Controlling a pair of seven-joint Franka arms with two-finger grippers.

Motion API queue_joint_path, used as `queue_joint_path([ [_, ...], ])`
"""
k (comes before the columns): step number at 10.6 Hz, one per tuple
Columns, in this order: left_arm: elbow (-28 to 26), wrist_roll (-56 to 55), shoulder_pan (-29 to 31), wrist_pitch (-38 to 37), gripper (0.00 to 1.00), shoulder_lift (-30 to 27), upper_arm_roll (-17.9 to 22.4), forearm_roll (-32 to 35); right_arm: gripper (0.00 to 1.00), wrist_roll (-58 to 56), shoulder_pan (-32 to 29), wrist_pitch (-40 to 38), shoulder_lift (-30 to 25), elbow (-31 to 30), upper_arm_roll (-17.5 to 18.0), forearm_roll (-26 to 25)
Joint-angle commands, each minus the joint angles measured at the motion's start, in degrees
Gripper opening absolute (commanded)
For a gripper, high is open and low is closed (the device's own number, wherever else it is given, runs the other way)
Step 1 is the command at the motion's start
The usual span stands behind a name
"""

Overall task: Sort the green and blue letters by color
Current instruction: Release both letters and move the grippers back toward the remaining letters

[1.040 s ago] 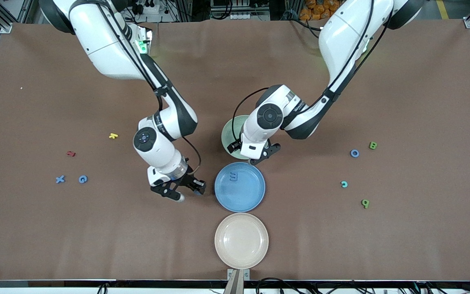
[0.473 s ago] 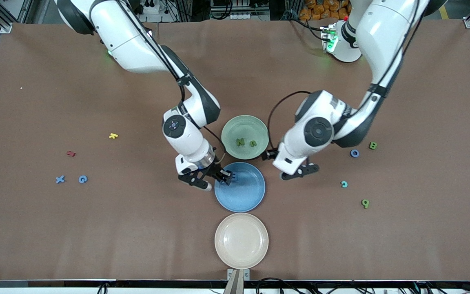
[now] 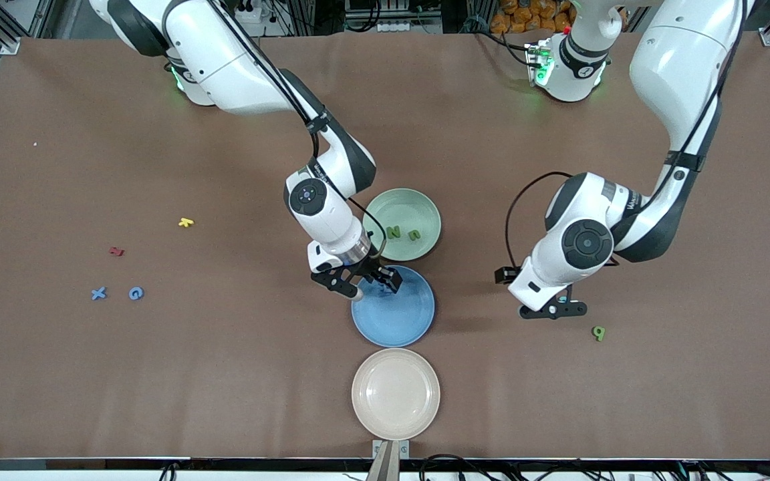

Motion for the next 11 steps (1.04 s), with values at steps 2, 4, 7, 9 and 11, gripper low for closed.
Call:
queue_joint_path([
  [2,-0.84,13.25,6.80,2.56,1.00,0.45,-0.35,3.73,1.00,-0.66,-1.65,-3.45,-1.36,0.84,0.27,-0.08],
  [4,-0.92,21.44,10.94,5.46,1.00,1.76,-0.35,3.73,1.00,-8.36,-6.20,-10.20,-3.81,0.14,0.27,-0.44],
  [7,-2.07,29.53,15.08,13.19,1.00,3.87,-0.35,4.08,1.00,-19.61,-13.06,-17.34,-7.24,-2.14,-0.08,-0.52],
  [9,-1.89,30.27,15.09,15.83,0.95,4.75,-0.26,5.56,1.00,-30.84,-18.85,-17.53,-10.93,-7.66,-0.17,-0.61],
  [11,-1.72,30.27,15.08,19.69,0.94,6.85,-0.35,11.52,1.00,-44.46,-24.39,-18.31,-14.53,-12.51,-1.56,-0.70],
])
